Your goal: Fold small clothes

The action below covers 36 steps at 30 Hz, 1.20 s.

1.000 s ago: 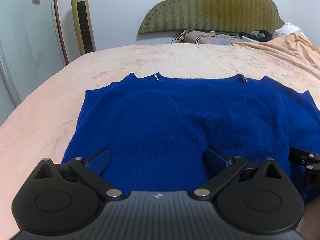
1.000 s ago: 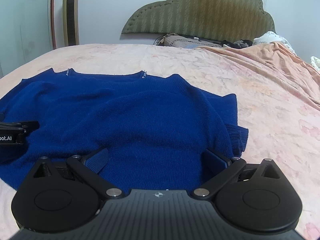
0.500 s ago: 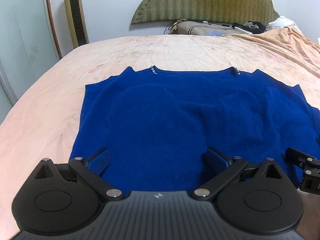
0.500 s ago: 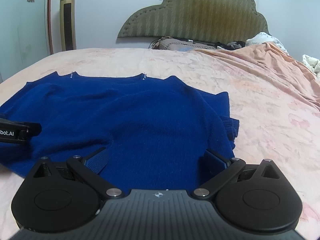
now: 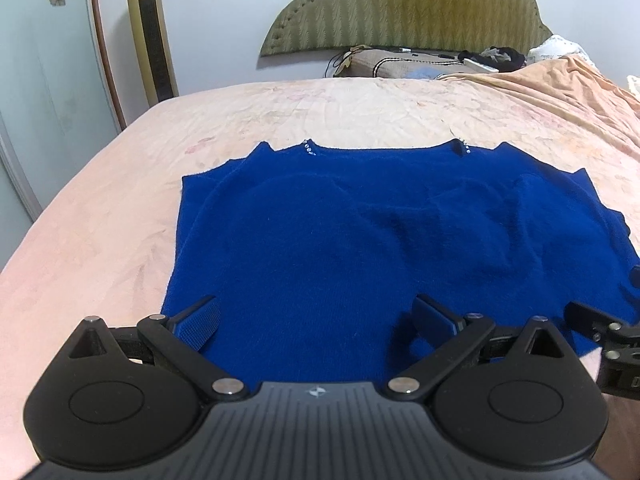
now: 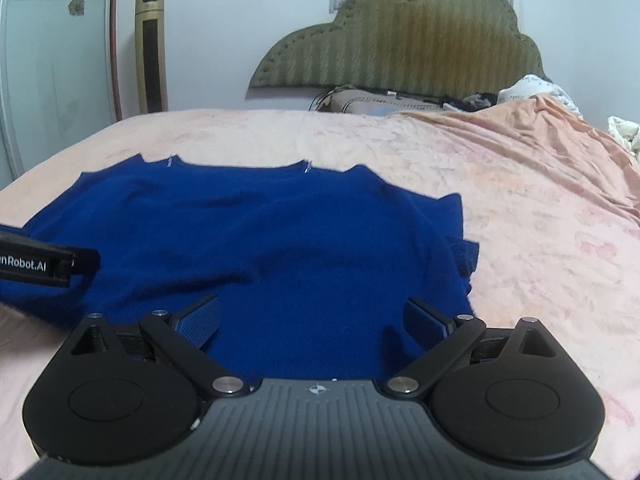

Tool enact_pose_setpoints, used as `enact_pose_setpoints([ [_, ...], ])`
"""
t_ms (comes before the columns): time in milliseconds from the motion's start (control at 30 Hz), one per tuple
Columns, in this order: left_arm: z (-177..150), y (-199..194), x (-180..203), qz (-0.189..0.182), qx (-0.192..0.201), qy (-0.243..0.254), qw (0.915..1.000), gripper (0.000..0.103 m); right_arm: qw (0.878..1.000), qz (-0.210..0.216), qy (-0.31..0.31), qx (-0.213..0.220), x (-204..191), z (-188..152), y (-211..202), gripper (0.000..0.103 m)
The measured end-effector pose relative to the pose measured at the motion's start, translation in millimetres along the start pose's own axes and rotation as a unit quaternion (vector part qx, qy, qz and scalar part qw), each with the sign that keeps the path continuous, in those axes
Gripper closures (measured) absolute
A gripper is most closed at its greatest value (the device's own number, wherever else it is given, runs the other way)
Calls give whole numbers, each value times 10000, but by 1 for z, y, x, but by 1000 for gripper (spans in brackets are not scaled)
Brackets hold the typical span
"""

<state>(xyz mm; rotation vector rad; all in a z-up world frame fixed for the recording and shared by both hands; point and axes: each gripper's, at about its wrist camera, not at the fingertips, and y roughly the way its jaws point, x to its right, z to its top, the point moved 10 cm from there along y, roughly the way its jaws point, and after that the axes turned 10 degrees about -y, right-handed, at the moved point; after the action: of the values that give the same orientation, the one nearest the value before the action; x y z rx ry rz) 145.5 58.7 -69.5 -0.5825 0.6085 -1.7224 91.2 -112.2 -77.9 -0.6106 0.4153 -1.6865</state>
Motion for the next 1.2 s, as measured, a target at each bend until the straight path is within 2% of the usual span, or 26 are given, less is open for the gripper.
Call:
enact_pose_setpoints([
  [100, -2, -2, 0, 23, 26, 95, 9999, 0, 9998, -70, 56, -202, 4, -9, 5, 4],
  [200, -4, -3, -1, 30, 21, 90, 10000, 0, 9990, 35, 327, -311, 9, -17, 7, 3],
  [367, -5, -3, -1, -78, -30, -85, 9999, 0, 9993, 10, 224, -289, 5, -21, 6, 0],
  [667, -8, -4, 2, -93, -21, -28, 10000, 0, 9994, 23, 228, -246, 6, -23, 6, 0],
  [900, -7, -6, 10, -32, 22, 141, 9999, 0, 9994, 30, 249, -228, 6, -22, 5, 0],
  [1067, -8, -5, 12, 107, 32, 197, 9997, 0, 9997, 21, 225, -59, 4, -16, -4, 1],
  [1200, -8, -6, 9, 160, 55, 140, 9998, 0, 9999, 75, -58, 85, -7, -7, -13, 1],
])
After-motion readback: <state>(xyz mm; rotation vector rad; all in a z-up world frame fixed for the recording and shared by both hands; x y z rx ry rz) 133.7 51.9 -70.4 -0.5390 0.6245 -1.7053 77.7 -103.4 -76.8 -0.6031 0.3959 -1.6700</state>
